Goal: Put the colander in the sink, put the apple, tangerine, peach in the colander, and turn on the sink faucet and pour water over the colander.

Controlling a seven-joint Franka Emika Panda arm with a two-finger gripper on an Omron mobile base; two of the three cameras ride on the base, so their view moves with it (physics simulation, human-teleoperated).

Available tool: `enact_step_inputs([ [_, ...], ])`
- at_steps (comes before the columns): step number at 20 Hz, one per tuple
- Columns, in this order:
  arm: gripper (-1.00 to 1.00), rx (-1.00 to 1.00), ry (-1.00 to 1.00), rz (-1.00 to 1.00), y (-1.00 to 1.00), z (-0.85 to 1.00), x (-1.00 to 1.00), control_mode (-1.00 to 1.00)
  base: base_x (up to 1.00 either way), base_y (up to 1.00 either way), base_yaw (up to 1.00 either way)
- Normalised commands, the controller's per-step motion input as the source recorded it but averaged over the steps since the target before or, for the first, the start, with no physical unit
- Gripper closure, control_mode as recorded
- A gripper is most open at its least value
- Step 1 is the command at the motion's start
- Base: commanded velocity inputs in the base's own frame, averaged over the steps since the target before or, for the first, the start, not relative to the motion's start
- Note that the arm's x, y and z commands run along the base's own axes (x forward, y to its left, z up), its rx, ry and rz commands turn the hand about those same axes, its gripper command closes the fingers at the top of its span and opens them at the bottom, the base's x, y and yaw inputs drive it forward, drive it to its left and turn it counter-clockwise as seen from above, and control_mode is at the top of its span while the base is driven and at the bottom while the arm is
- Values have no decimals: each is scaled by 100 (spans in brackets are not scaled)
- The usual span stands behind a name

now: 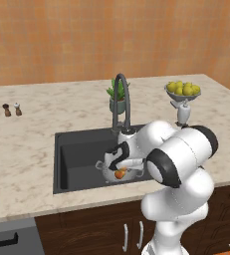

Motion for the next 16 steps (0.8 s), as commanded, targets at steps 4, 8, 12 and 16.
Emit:
enact_step_inputs([
  [4,100,0,0,0,-8,-40,16,-100,0,0,0],
  [8,100,0,0,0,-5,-37,19,-100,0,0,0],
  [12,100,0,0,0,-7,-28,34,-100,0,0,0],
  [16,100,0,-3,0,-8,-6,46,-100,0,0,0],
])
